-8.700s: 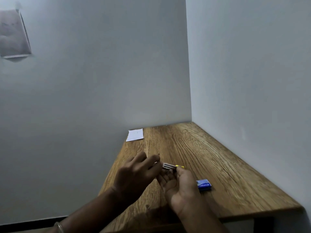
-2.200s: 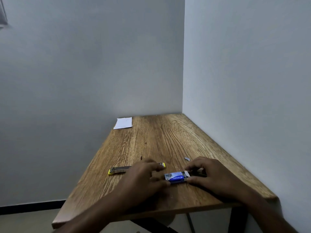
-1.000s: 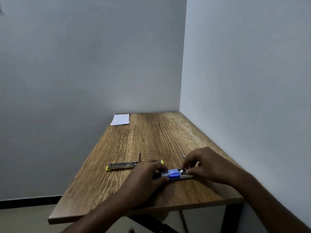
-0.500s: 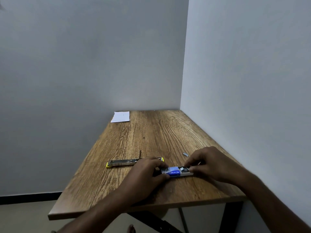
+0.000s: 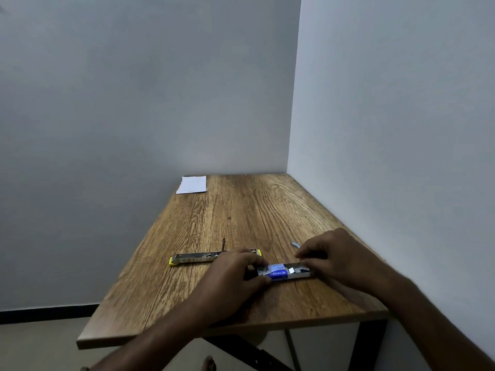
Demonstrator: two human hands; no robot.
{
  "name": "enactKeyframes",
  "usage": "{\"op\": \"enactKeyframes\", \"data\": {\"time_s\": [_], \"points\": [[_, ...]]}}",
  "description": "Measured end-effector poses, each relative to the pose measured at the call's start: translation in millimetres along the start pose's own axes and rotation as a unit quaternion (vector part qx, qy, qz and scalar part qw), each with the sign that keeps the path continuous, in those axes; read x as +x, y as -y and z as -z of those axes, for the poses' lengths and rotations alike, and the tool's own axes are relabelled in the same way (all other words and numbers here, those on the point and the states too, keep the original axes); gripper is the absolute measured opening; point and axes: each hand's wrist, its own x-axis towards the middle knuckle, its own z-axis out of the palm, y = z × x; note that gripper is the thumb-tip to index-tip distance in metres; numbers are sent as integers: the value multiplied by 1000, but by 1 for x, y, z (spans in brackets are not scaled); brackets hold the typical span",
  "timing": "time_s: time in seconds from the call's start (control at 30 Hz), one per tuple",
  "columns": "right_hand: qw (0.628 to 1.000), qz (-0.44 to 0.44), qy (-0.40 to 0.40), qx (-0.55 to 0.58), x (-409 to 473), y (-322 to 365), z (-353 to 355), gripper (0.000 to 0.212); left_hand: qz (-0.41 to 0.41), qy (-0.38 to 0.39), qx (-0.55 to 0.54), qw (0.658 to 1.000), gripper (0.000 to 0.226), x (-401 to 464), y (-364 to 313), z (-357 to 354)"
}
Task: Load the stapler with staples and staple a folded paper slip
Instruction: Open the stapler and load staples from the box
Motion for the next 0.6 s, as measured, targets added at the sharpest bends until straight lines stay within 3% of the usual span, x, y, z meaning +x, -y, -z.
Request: {"op": "enactKeyframes", "data": {"time_s": [0.6], "points": [[993,44,-109,30,-10,-1,-10,22,2,3,9,1000,32,-1,-2,2]]}}
